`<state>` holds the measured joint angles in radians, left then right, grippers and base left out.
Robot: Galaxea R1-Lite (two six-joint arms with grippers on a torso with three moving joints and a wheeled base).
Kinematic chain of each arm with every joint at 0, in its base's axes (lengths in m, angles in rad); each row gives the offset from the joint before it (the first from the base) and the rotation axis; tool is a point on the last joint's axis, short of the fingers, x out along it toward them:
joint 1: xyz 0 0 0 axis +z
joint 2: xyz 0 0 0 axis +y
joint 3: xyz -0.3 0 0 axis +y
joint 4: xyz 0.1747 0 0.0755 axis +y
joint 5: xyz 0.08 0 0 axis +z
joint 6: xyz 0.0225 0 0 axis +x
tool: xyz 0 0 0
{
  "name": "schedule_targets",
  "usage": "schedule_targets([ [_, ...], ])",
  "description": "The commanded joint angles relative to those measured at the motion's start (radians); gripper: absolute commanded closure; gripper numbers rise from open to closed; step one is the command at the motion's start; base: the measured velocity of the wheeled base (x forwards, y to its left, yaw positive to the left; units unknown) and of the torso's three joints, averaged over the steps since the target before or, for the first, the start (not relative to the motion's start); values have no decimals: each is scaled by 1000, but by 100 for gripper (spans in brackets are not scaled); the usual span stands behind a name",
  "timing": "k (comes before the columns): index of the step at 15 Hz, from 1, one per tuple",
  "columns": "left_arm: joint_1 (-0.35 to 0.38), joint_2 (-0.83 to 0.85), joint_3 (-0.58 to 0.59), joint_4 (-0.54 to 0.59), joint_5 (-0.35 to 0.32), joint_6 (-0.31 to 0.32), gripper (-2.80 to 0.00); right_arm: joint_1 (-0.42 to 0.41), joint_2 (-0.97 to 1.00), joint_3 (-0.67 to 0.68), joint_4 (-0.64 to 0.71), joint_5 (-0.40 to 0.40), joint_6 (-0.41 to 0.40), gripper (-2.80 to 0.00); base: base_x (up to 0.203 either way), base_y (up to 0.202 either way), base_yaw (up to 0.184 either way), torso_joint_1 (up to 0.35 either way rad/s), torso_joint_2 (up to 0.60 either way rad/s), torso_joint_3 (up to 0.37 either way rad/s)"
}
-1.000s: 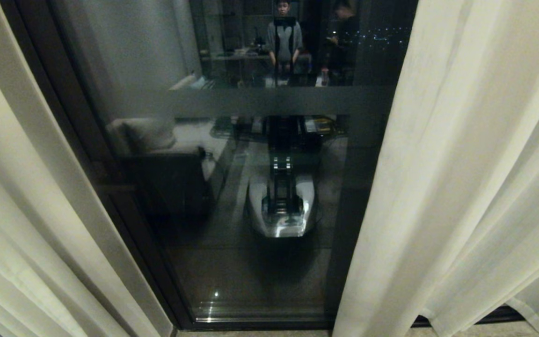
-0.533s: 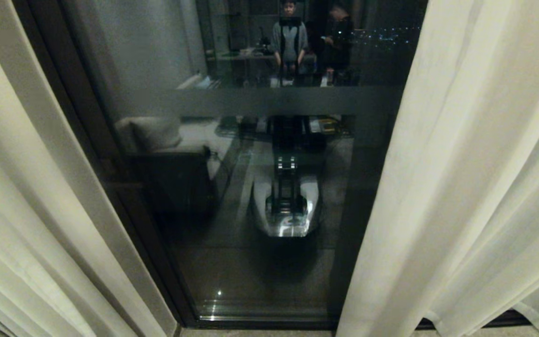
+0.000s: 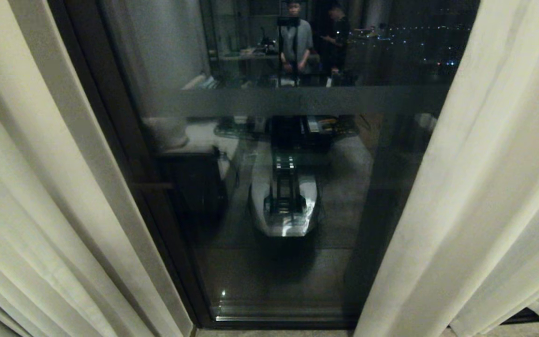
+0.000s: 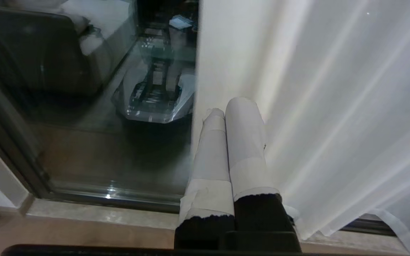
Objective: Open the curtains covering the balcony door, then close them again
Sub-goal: Close the inner curtains on both sides
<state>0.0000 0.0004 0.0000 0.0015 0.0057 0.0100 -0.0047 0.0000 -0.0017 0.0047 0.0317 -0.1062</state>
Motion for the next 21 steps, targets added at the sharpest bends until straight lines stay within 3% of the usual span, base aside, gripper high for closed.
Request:
schedule_targets([
  [1,0,0,0,0,0,-1,0,0,2,0,0,1,-1,0,0,192,1,3,2,3],
  [10,0,0,0,0,0,-1,0,0,2,0,0,1,-1,0,0,176,-1,3,2,2],
  [21,0,0,0,-2,0,-1,0,0,2,0,0,1,-1,0,0,0,0,0,0,0],
])
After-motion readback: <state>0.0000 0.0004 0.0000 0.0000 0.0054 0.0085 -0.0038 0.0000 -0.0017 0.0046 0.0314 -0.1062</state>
